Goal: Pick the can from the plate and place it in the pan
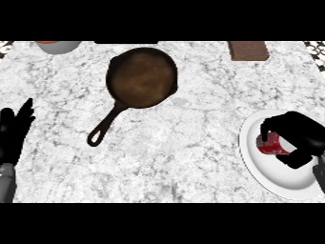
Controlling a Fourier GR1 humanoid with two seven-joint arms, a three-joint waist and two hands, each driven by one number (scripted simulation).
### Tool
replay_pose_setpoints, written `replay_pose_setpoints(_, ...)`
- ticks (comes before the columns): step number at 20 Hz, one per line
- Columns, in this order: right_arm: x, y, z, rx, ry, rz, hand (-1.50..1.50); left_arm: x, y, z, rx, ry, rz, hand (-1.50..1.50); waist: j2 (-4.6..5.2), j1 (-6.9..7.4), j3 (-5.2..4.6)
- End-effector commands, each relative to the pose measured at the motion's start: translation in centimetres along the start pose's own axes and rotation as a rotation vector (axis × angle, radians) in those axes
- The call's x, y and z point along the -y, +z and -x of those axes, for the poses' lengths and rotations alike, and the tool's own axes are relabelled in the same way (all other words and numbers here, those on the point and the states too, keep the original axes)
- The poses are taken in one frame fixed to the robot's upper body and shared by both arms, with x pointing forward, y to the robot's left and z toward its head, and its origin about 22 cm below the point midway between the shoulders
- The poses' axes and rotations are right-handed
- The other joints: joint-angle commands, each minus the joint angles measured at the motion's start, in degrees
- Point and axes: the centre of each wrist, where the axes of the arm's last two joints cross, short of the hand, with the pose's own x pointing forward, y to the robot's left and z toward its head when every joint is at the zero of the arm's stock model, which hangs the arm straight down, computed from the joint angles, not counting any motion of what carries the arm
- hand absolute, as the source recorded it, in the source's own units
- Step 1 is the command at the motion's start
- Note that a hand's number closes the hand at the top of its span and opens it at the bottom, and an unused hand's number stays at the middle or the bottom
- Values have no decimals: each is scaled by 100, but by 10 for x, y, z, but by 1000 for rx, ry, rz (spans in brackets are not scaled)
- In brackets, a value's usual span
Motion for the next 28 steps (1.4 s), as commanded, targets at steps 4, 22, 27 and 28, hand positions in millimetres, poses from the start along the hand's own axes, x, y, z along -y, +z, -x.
replay_pose_setpoints(4,-2,-14,-6,-70,-100,35,150,-9,-3,2,8,-4,-10,0,12,-2,9)
replay_pose_setpoints(22,79,-31,-139,-239,-248,687,150,-18,8,16,-12,4,7,0,-5,-5,8)
replay_pose_setpoints(27,98,-74,-158,-220,-301,688,150,-9,-14,18,-17,3,2,0,19,4,8)
replay_pose_setpoints(28,105,-75,-154,-240,-318,699,150,-18,7,8,5,-14,14,0,8,37,11)
